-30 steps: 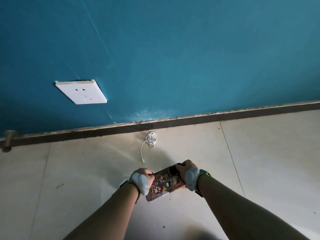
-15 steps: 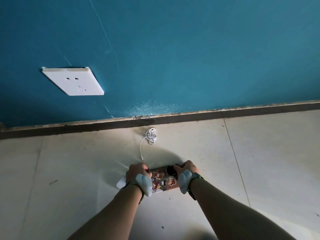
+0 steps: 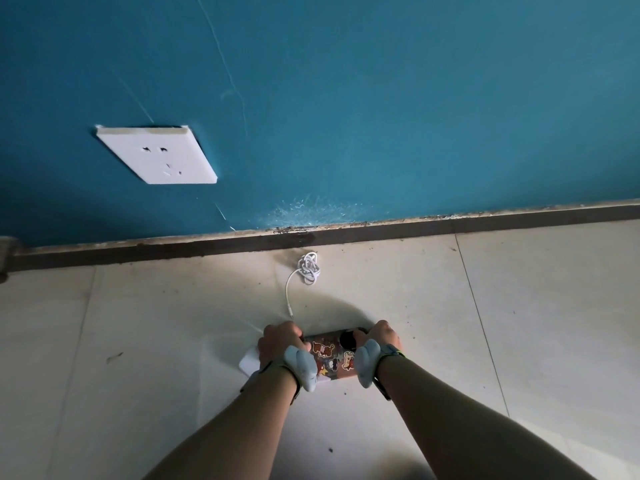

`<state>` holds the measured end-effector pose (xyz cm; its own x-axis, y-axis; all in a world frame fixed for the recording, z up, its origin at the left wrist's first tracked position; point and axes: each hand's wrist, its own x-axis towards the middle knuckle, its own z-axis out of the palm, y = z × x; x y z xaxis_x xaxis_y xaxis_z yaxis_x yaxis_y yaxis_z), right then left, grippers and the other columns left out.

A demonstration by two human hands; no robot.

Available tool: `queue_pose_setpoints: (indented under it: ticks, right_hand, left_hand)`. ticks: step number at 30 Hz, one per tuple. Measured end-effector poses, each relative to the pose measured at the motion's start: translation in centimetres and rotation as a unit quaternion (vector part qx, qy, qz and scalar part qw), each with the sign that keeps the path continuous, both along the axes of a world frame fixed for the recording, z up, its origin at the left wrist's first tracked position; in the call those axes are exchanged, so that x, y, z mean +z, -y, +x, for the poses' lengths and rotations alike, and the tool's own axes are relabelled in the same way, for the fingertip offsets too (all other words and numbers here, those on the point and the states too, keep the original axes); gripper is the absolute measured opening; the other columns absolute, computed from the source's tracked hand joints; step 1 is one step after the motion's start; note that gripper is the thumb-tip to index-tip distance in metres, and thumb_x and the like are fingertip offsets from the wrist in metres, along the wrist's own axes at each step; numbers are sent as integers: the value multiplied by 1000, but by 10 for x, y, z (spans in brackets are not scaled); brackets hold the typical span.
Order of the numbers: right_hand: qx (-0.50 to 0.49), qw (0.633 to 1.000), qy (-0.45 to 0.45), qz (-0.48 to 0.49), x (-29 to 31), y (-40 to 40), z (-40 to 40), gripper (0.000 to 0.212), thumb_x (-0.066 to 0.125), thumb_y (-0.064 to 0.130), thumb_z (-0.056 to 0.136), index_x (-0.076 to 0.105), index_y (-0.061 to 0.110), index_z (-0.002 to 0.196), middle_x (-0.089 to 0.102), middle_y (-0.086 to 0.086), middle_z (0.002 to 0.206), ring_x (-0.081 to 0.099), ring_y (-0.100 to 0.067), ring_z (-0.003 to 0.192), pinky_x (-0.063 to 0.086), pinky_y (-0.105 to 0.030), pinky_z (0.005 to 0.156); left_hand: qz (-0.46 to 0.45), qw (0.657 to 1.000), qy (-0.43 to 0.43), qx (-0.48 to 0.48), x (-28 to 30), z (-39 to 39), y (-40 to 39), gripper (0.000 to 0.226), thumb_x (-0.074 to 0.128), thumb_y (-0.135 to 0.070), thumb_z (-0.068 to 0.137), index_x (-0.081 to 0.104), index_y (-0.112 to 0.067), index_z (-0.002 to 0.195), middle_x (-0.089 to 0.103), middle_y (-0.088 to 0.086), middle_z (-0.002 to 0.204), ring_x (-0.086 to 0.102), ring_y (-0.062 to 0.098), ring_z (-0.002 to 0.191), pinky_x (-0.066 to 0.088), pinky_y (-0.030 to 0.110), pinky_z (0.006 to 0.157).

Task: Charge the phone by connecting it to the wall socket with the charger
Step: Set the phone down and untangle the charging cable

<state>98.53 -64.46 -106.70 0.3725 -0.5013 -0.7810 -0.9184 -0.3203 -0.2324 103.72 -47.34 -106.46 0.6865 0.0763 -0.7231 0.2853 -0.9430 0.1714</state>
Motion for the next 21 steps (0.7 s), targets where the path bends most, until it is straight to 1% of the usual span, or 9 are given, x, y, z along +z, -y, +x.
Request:
queue_pose_setpoints:
  ticks: [2, 7, 9, 11, 13, 15, 17, 19, 21]
  right_hand:
    - [6, 1000, -2, 0, 1, 0, 1, 33, 61, 29, 83, 55, 7, 108, 61, -10, 97, 55, -28, 80, 43, -29, 68]
    - [15, 1000, 8, 4, 8, 4, 0, 23, 63, 26, 75, 61, 9, 91, 62, -4, 78, 57, -23, 67, 40, -24, 54]
    - [15, 999, 33, -6, 10, 6, 1, 12, 63, 25, 71, 62, 15, 79, 64, -3, 72, 57, -20, 61, 41, -21, 50]
    - [8, 997, 73, 0, 12, 7, 11, 7, 63, 26, 73, 62, 20, 77, 66, -1, 74, 59, -17, 64, 44, -22, 51]
    - [7, 994, 103, 19, 15, 7, 25, 5, 63, 29, 76, 61, 24, 76, 66, 2, 75, 59, -13, 66, 44, -21, 51]
    - [19, 994, 100, 45, 20, 5, 39, 11, 66, 32, 78, 60, 26, 71, 66, 4, 72, 58, -10, 63, 47, -21, 51]
    - [17, 992, 95, 80, 21, 0, 48, 15, 70, 34, 78, 63, 24, 70, 70, 0, 75, 63, -17, 68, 56, -30, 63]
    - [-9, 990, 94, 108, 19, -5, 51, 16, 73, 33, 79, 68, 18, 80, 74, -7, 87, 66, -24, 76, 58, -35, 74]
    - [-41, 986, 86, 135, 18, -7, 55, 21, 73, 31, 81, 68, 12, 91, 74, -11, 99, 63, -26, 78, 56, -37, 77]
  left_hand:
    - [9, 1000, -6, -9, 2, 0, 1, 35, 77, -36, 78, 70, -28, 111, 62, 9, 124, 61, 30, 113, 49, 36, 99]
    - [8, 1000, -9, -18, 6, 8, 4, 31, 70, -30, 80, 71, -28, 110, 64, 5, 124, 60, 26, 114, 49, 36, 99]
    - [-17, 1000, 22, -6, 10, 12, 9, 23, 66, -27, 78, 74, -24, 100, 71, 2, 110, 66, 24, 101, 54, 31, 89]
    - [-59, 995, 72, 31, 18, 21, 13, 14, 62, -25, 75, 71, -23, 87, 73, 1, 97, 66, 22, 87, 53, 27, 75]
    - [-99, 986, 112, 72, 25, 32, 15, 10, 61, -24, 74, 65, -25, 83, 70, 2, 95, 64, 23, 83, 52, 28, 72]
    - [-112, 981, 136, 77, 27, 44, 16, 19, 64, -26, 76, 64, -21, 94, 65, 6, 101, 64, 27, 89, 54, 33, 78]
    - [-96, 981, 155, 66, 26, 55, 17, 33, 67, -28, 77, 62, -18, 108, 58, 11, 109, 62, 33, 98, 53, 37, 83]
    - [-77, 981, 172, 47, 22, 65, 19, 41, 66, -31, 78, 60, -18, 116, 55, 14, 115, 57, 36, 107, 49, 38, 85]
    - [-70, 982, 174, 32, 19, 74, 23, 45, 64, -38, 78, 59, -22, 120, 57, 13, 117, 54, 36, 110, 45, 36, 83]
